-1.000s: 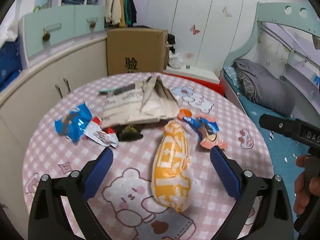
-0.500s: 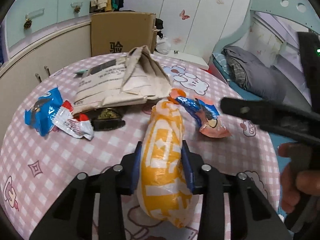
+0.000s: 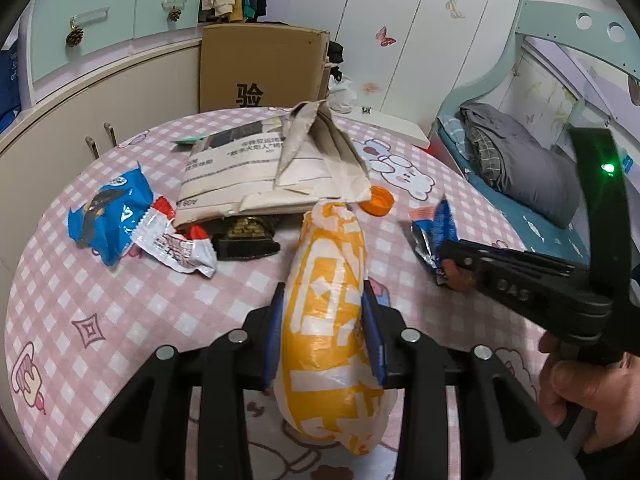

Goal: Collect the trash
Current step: 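Grasp the blue-orange snack wrapper with the right tool while the left holds the bread bag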

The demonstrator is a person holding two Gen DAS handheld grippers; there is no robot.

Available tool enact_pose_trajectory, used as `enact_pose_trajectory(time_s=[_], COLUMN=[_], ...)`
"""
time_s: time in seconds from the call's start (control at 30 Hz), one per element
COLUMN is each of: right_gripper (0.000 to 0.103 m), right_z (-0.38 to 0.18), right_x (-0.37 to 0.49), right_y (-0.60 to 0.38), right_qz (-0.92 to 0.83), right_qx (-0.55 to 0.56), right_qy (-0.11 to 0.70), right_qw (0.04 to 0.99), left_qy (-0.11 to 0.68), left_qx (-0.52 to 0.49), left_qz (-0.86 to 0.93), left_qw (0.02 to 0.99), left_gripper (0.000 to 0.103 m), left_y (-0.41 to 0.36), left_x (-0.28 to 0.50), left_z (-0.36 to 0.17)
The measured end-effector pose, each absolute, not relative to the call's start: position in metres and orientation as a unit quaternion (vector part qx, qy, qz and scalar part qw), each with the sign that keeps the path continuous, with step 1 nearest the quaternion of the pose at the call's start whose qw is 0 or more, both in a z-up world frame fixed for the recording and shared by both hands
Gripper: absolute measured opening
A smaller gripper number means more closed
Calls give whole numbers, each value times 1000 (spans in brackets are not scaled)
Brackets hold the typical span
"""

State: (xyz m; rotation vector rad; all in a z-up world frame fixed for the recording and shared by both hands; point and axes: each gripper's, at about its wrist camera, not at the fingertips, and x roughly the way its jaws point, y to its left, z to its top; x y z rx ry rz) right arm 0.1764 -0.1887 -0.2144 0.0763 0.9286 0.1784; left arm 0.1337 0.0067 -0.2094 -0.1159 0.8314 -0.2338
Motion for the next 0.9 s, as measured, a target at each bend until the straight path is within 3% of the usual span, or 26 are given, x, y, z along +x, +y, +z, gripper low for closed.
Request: enact_pose_trajectory(time_s=[0.23, 0.27, 0.3, 0.33, 0.47, 0.53, 0.6, 0.7, 0.77, 0.9], right_gripper=[16, 26, 54, 66, 68, 62, 43, 21, 15, 14], right_z=[-206, -207, -209, -210, -215, -220, -222, -220, -215, -205], right_x=[167, 168, 169, 170, 173, 173, 171, 169, 167, 161], right_y=[-204, -204, -203, -202, -190, -183, -175, -184, -194, -212], right_qz=[113, 112, 114, 115, 121, 105, 78, 85, 90, 110], right_qx=[69, 68, 67, 67, 51, 18, -32, -8, 10, 45], right_qy=[442, 446, 449, 451, 450, 446, 431, 431, 429, 418], right_qw=[887, 886, 884, 883, 883, 888, 898, 898, 899, 901], left_qy=[399, 400, 401, 402, 402, 401, 398, 397, 395, 390], left_qx=[-54, -53, -53, -53, -53, -53, -53, -52, -53, -51], left_qz=[-113, -112, -111, -109, -106, -106, -106, -106, -107, -114], left_qw=[908, 908, 908, 908, 908, 909, 910, 910, 911, 912], left_gripper=[35, 35, 35, 35, 35, 35, 35, 35, 35, 35], left_y=[-1, -1, -1, 0, 1, 2, 2, 1, -1, -10], left_x=[133, 133, 133, 133, 132, 132, 132, 131, 130, 129], left_z=[-206, -205, -205, -205, -205, -203, -202, -200, -198, -193])
